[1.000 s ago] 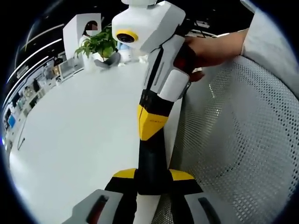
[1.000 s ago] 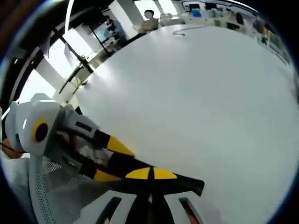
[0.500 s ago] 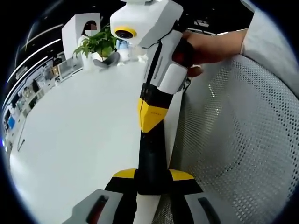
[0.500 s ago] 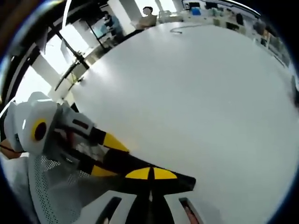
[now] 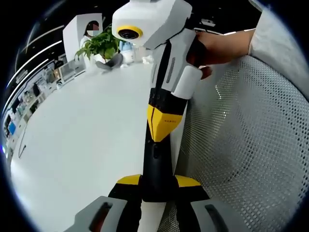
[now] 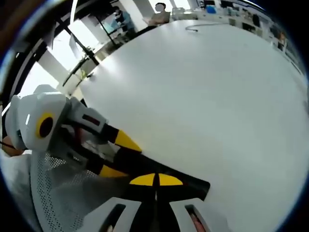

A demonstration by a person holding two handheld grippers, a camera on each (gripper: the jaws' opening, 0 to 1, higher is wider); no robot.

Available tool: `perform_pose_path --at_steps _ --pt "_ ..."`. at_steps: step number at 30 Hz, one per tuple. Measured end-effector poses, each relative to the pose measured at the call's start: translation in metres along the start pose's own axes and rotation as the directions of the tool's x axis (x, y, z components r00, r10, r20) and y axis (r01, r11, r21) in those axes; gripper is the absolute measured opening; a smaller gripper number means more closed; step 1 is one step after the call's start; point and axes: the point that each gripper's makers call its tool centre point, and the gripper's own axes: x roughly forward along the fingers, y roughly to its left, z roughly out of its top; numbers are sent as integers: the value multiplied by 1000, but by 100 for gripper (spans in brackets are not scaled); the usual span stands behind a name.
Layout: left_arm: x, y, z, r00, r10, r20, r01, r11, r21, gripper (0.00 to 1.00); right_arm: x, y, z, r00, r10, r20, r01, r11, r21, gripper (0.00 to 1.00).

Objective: Press the specified remote control buttons in sequence, fully releasing each button before pressing the next.

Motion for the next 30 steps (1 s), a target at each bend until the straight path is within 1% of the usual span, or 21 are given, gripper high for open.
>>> perform_pose_path --at_steps 8,12,15,19,23,26,30 --pt "0 0 0 1000 0 3 0 1000 2 25 1 1 -1 1000 -25 5 25 998 -58 0" --pt "0 0 0 1000 -1 6 1 1000 0 25 1 1 -1 1000 -27 10 28 998 -64 0" --pt "0 0 1 1000 -2 7 2 1000 0 25 1 -1 0 1000 -13 13 13 999 -33 0" --pt "0 0 1 1000 -3 8 3 1000 -4 25 0 -1 0 1000 18 12 -19 999 46 0" --pt "0 0 0 1000 -3 7 3 1000 -5 25 0 -1 1 999 32 -4 -32 997 67 0" --pt "0 0 0 1000 -3 7 3 1000 -7 25 -3 1 -2 998 57 -26 -53 991 126 0" --pt "0 0 0 1000 -3 7 3 1000 -8 25 -8 -1 2 996 88 5 -87 979 186 0"
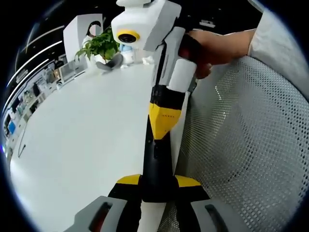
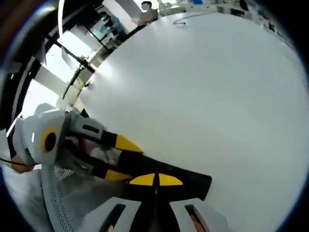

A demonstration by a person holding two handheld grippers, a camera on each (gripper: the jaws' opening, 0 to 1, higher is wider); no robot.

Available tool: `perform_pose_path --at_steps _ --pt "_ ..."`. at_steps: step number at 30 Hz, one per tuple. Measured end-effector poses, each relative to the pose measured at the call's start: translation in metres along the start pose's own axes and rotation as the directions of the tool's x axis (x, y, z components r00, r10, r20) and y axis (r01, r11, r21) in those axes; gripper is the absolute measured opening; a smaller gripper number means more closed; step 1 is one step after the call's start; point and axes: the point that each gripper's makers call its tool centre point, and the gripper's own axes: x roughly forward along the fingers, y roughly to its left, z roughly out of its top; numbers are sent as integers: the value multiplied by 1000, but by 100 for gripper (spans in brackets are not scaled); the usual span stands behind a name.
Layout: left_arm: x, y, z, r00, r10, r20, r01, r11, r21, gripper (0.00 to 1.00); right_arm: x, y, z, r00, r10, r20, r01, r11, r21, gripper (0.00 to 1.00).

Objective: Press the specified remote control buttons in sequence, fully releasing each button before pressing the next.

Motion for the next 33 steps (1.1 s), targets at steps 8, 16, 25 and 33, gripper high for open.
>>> perform_pose_path --at_steps 8,16,25,33 --pt "0 0 0 1000 0 1 0 1000 -1 25 5 5 -8 999 5 -48 -6 1000 -15 0" --pt "1 0 0 1000 -1 1 1 1000 3 25 8 3 -14 996 -34 -84 27 997 -77 0" --pt "1 0 0 1000 -1 1 1 1000 15 25 9 2 -16 996 -47 -82 37 993 -112 0" --pt "1 0 0 1000 -1 1 1 1000 17 25 10 2 -16 997 -44 -71 35 993 -114 0"
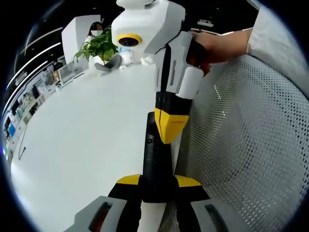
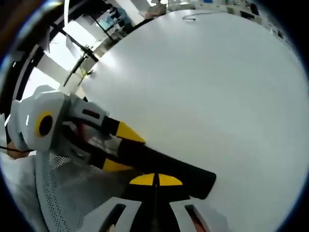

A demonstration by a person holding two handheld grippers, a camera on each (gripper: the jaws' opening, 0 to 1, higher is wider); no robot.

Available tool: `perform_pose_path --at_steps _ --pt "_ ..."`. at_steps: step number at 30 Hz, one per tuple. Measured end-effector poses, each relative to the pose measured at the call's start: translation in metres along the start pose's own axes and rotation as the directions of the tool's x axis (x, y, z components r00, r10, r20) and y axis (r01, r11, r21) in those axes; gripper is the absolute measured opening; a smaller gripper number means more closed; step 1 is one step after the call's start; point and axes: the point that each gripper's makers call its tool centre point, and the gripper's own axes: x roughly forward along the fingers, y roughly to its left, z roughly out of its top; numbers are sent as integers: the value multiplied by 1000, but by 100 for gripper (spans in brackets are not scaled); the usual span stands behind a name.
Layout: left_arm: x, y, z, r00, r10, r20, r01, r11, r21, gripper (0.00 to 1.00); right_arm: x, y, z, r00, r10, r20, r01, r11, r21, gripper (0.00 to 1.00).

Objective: Press the specified remote control buttons in sequence, fully releasing each button before pressing the next.

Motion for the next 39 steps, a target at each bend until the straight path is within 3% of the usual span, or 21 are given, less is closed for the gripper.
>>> perform_pose_path --at_steps 4,10,17,20,25,31,39 --pt "0 0 0 1000 0 0 0 1000 1 25 3 2 -5 999 -18 -28 17 999 -31 0" --pt "0 -1 0 1000 1 -1 -1 1000 5 25 1 0 -3 1000 -21 -17 20 999 -34 0" --pt "0 -1 0 1000 3 -3 -3 1000 14 25 -1 1 -1 998 66 -17 -63 991 115 0" --pt "0 -1 0 1000 3 -3 -3 1000 22 25 -2 1 0 998 70 -2 -70 990 123 0" --pt "0 -2 0 1000 3 -6 -3 1000 31 25 -5 4 13 993 91 81 -100 987 126 0" --pt "0 -2 0 1000 2 -6 -2 999 35 25 -6 7 20 986 116 120 -133 979 154 0" --pt "0 -2 1 1000 -4 13 4 999 31 25 3 13 18 986 134 100 -147 980 135 0"
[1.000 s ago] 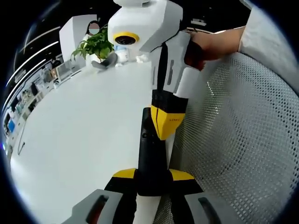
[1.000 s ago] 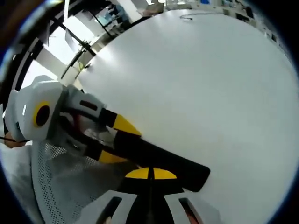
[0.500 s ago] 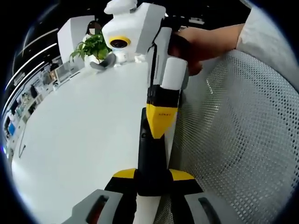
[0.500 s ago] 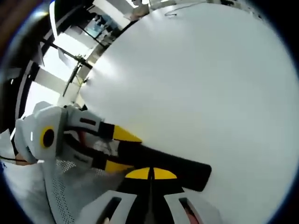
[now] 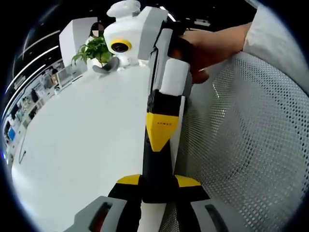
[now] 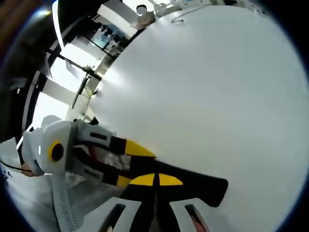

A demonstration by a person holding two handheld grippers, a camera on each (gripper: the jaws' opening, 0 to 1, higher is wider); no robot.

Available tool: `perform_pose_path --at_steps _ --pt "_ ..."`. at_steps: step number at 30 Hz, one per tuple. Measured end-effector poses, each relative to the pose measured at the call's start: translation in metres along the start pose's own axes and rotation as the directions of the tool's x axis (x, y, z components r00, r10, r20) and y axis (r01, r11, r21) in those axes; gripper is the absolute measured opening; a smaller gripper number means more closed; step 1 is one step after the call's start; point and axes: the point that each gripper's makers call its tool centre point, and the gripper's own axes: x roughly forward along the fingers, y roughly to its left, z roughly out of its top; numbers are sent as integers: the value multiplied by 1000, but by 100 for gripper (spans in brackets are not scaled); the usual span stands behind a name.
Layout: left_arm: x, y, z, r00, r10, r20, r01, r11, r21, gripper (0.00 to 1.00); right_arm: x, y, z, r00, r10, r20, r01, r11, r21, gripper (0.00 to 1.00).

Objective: Press the specified remote control buttons in sequence, fully releasing each button before pressing the next.

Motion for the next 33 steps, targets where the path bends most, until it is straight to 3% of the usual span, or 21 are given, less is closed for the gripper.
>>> perform_pose_path --at_steps 9,18,33 --pt "1 0 1 1000 -4 12 4 1000 -6 25 1 -3 -1 1000 -14 -12 14 1000 -12 0" --pt "1 2 2 1000 -7 19 8 998 -64 25 0 -6 -1 1000 9 11 -9 999 38 0" --pt "1 1 2 1000 -10 14 11 997 -73 24 -5 -10 -4 1000 4 1 -4 996 84 0"
